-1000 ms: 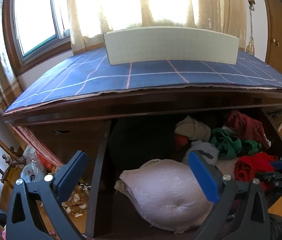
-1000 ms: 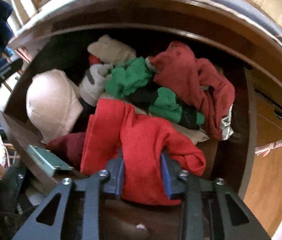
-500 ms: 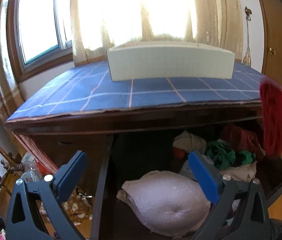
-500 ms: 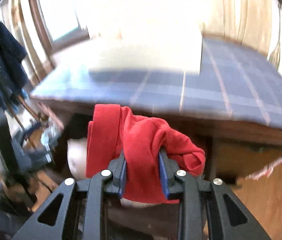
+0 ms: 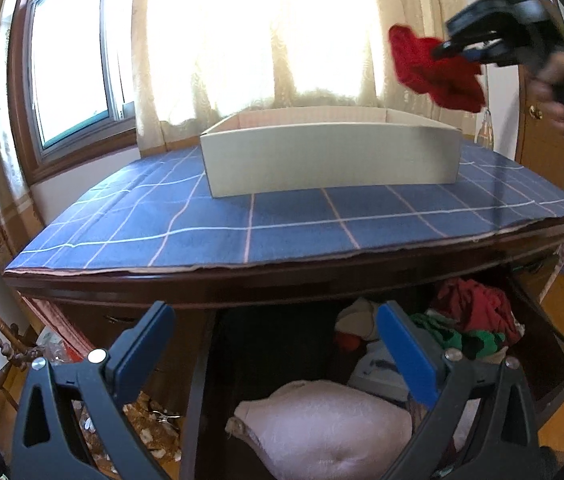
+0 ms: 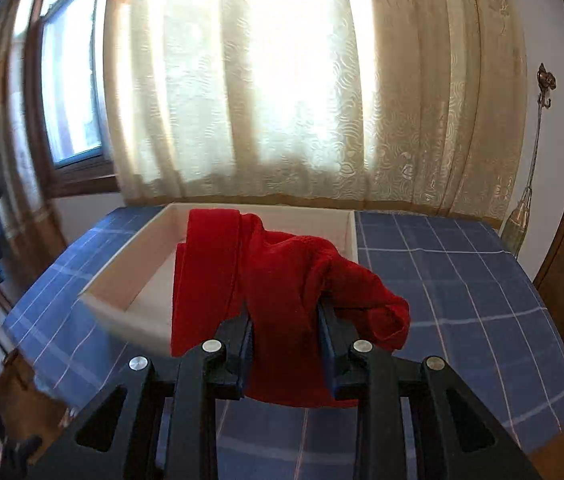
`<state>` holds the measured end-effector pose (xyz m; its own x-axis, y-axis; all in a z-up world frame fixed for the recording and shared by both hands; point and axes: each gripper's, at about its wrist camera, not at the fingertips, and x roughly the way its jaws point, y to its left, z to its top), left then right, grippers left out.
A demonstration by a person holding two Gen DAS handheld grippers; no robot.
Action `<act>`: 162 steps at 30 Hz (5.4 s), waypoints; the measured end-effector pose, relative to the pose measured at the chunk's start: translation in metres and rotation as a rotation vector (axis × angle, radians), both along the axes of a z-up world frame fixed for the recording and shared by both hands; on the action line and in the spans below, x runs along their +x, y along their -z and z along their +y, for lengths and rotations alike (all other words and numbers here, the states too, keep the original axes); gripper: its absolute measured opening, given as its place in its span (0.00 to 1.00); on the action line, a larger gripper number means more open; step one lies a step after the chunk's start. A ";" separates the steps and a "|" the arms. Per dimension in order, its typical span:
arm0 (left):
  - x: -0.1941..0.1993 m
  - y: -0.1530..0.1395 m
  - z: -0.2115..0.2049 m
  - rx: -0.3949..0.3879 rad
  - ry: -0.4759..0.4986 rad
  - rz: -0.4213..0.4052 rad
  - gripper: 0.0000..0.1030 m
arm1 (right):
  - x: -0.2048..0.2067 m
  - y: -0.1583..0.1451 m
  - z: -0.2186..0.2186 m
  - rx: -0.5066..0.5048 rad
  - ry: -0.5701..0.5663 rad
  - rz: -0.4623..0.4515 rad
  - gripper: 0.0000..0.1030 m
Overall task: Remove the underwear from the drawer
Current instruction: 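Lift the red garment with the right gripper over the cream box, then open the right gripper to drop the red garment into the box, then lower the right tool into the drawer over the dark red garment, then close the right gripper on the dark red garment and lift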
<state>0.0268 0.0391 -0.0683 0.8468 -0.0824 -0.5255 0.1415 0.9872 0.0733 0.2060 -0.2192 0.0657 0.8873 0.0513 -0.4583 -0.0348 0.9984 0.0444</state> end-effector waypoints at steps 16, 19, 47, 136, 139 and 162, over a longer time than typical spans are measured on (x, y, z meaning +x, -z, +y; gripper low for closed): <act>0.031 -0.003 0.002 -0.027 -0.032 0.032 1.00 | 0.105 0.030 0.006 -0.045 0.071 0.165 0.29; 0.034 0.000 0.001 -0.022 -0.035 0.050 1.00 | 0.118 0.036 0.008 -0.058 0.070 0.201 0.29; 0.041 0.009 -0.003 0.012 -0.060 0.120 1.00 | 0.127 0.053 0.000 0.092 0.060 0.189 0.75; 0.003 0.023 0.008 0.001 -0.076 0.138 1.00 | -0.051 0.269 0.008 -0.084 -0.013 0.573 0.74; 0.003 0.024 0.008 0.001 -0.076 0.139 1.00 | -0.044 0.271 0.000 -0.045 -0.016 0.594 0.71; 0.005 0.028 0.009 0.006 -0.084 0.145 1.00 | -0.054 0.265 -0.018 0.024 -0.001 0.567 0.33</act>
